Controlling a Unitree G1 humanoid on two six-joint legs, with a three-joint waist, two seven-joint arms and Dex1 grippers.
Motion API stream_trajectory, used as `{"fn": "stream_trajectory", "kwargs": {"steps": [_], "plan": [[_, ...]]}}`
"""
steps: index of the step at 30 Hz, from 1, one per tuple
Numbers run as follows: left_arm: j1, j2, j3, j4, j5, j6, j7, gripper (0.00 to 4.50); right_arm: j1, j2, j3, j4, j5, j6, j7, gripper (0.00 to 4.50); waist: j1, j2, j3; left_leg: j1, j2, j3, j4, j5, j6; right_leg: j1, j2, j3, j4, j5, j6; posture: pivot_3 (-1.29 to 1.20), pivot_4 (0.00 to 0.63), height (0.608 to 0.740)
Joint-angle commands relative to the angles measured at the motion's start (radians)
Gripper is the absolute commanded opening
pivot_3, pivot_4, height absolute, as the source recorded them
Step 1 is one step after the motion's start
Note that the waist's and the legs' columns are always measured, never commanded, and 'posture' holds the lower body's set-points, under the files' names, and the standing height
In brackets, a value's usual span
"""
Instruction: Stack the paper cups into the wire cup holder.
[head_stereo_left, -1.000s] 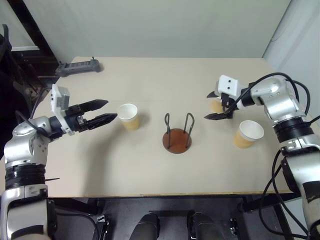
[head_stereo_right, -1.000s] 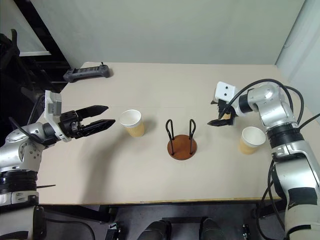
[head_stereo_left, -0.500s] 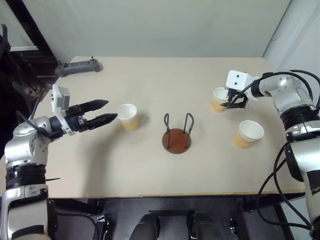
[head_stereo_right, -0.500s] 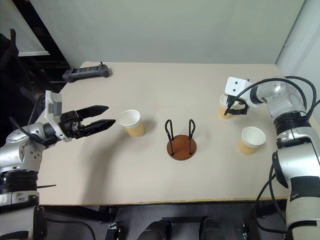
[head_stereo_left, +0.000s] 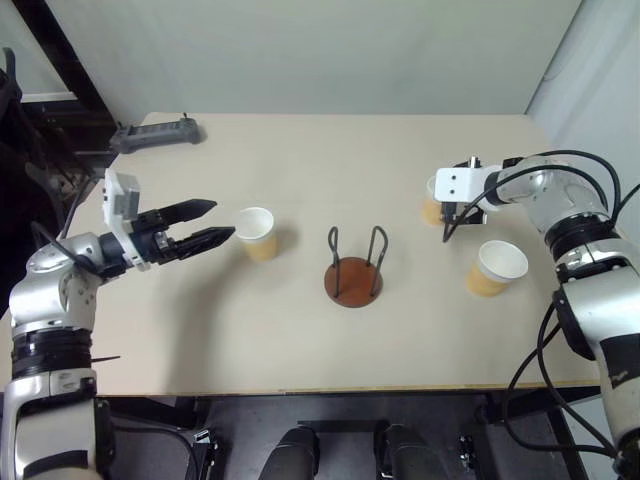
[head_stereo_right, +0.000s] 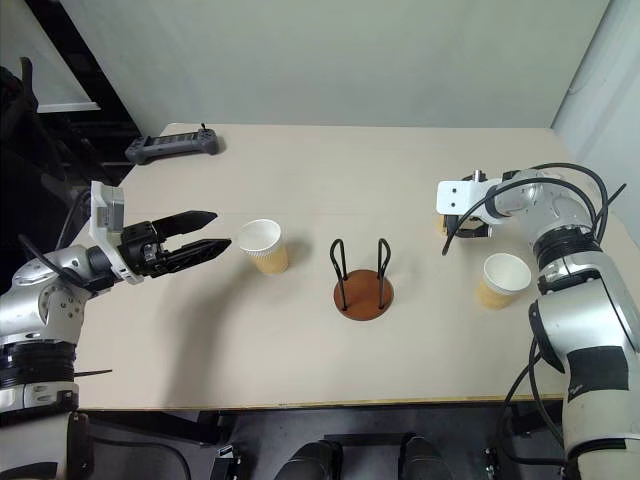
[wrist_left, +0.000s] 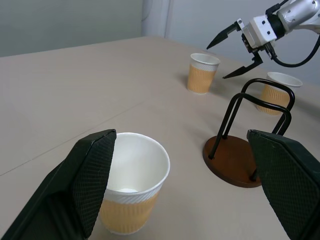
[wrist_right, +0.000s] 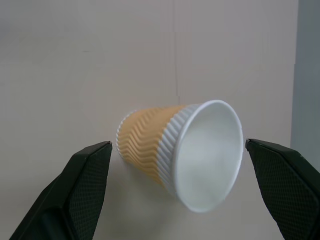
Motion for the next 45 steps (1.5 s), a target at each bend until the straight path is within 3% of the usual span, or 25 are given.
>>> {"fn": "stream_trajectory", "kwargs": {"steps": [1, 15, 21, 29, 33, 43, 45], "plan": [[-0.009, 0.015, -0.006, -0.028, -0.006, -0.007, -0.036, 4.50, -0.048, 0.001, 0.000, 0.006, -0.013, -0.020, -0.020, 4.43, 0.000, 0.000, 0.000, 0.000, 0.000, 0.000, 0.000, 0.000, 0.000, 0.000, 0.000, 0.000, 0.000, 0.000, 0.000, 0.00, 0.150, 0.740], [-0.369, 0.033, -0.229, 0.226, 0.154, -0.182, -0.325, 4.50, -0.052, 0.016, -0.013, 0.020, -0.012, -0.016, -0.018, 4.43, 0.004, 0.000, 0.000, 0.000, 0.001, 0.000, 0.000, 0.001, -0.001, 0.000, 0.000, -0.001, -0.001, 0.002, -0.001, 0.00, 0.150, 0.740], [-0.394, 0.045, -0.311, 0.149, 0.100, -0.151, -0.332, 4.50, -0.052, 0.014, -0.010, 0.020, -0.016, -0.014, -0.016, 4.43, 0.004, 0.000, 0.000, -0.001, 0.001, 0.001, -0.002, 0.005, 0.006, 0.000, 0.000, -0.001, -0.005, 0.002, -0.001, 0.00, 0.150, 0.740], [-0.393, 0.033, -0.330, 0.098, 0.073, -0.125, -0.332, 4.50, -0.058, 0.013, 0.006, 0.031, -0.039, 0.000, -0.005, 4.43, 0.004, 0.000, 0.000, -0.002, 0.001, 0.001, -0.002, 0.004, 0.006, 0.000, 0.000, -0.001, -0.006, 0.003, 0.000, 0.00, 0.150, 0.740], [-0.400, 0.030, -0.335, 0.105, 0.067, -0.130, -0.332, 4.50, -0.059, 0.015, 0.010, 0.037, -0.050, 0.003, -0.001, 3.61, 0.004, 0.000, 0.000, -0.002, 0.001, 0.001, -0.002, 0.004, 0.006, 0.000, 0.000, -0.001, -0.005, 0.003, 0.000, 0.00, 0.150, 0.740], [-0.404, 0.035, -0.347, 0.102, 0.048, -0.138, -0.332, 4.50, -0.063, 0.013, 0.017, 0.043, -0.067, 0.001, 0.008, 0.13, 0.004, 0.000, 0.000, -0.002, 0.001, 0.001, -0.002, 0.005, 0.007, 0.000, 0.000, -0.001, -0.005, 0.003, 0.000, 0.00, 0.150, 0.740], [-0.404, 0.033, -0.349, 0.099, 0.046, -0.138, -0.332, 4.50, -0.064, 0.012, 0.017, 0.043, -0.068, 0.001, 0.013, 0.05, 0.004, 0.000, 0.000, -0.001, 0.002, 0.001, -0.002, 0.005, 0.007, 0.000, 0.000, -0.001, -0.005, 0.003, 0.000, 0.00, 0.150, 0.740]]}}
